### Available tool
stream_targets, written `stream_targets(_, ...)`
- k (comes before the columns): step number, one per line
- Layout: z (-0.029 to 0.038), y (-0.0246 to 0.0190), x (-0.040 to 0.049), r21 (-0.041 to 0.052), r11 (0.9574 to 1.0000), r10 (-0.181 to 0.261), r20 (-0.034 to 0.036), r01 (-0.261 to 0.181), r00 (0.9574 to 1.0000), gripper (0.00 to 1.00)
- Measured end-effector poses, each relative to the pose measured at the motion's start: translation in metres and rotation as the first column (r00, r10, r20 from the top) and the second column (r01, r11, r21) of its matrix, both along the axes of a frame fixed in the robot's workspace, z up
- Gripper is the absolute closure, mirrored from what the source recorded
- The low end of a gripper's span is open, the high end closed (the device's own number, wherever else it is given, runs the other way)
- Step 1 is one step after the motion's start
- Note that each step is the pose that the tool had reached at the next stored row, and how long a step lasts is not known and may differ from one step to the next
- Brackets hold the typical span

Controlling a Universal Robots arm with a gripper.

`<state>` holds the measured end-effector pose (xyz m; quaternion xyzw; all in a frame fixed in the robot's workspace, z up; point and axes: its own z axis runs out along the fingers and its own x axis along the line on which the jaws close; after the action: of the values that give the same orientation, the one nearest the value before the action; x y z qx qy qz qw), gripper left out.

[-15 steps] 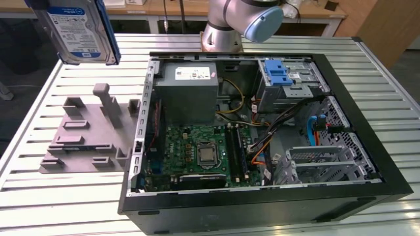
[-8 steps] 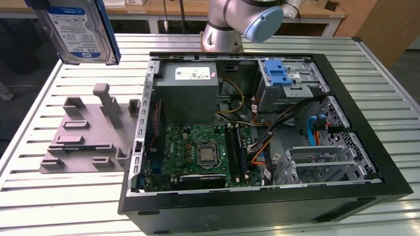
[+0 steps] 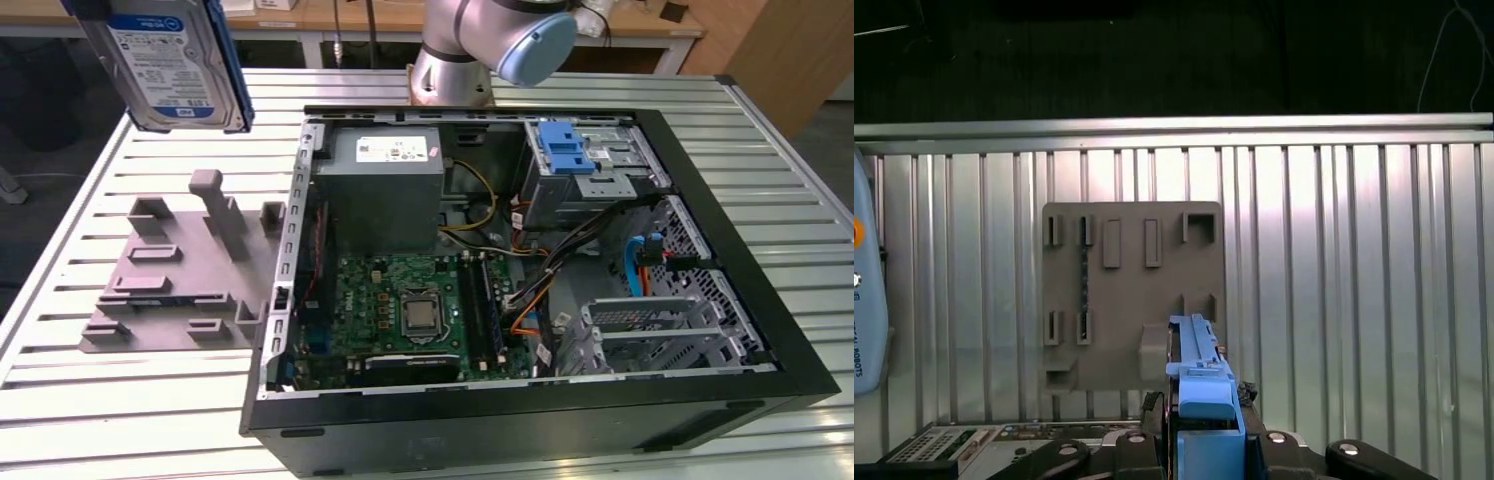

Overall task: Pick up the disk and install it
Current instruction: 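Pick up the disk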

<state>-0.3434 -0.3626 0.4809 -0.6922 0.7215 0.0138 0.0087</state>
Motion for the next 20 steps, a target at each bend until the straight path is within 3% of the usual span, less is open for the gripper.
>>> stream_targets(7, -0.0001, -0.0077, 0.0068, 0.0001, 1.0000, 0.000, 0.0000, 0.000, 1.0000, 0.64)
stream_targets(16, -0.0001, -0.0110, 0.0262, 0.0000, 1.0000, 0.000, -0.0001, 0.000, 1.0000, 0.64)
stream_targets(20, -0.0003, -0.0138, 0.0309, 0.0000, 1.0000, 0.000, 0.0000, 0.000, 1.0000, 0.64)
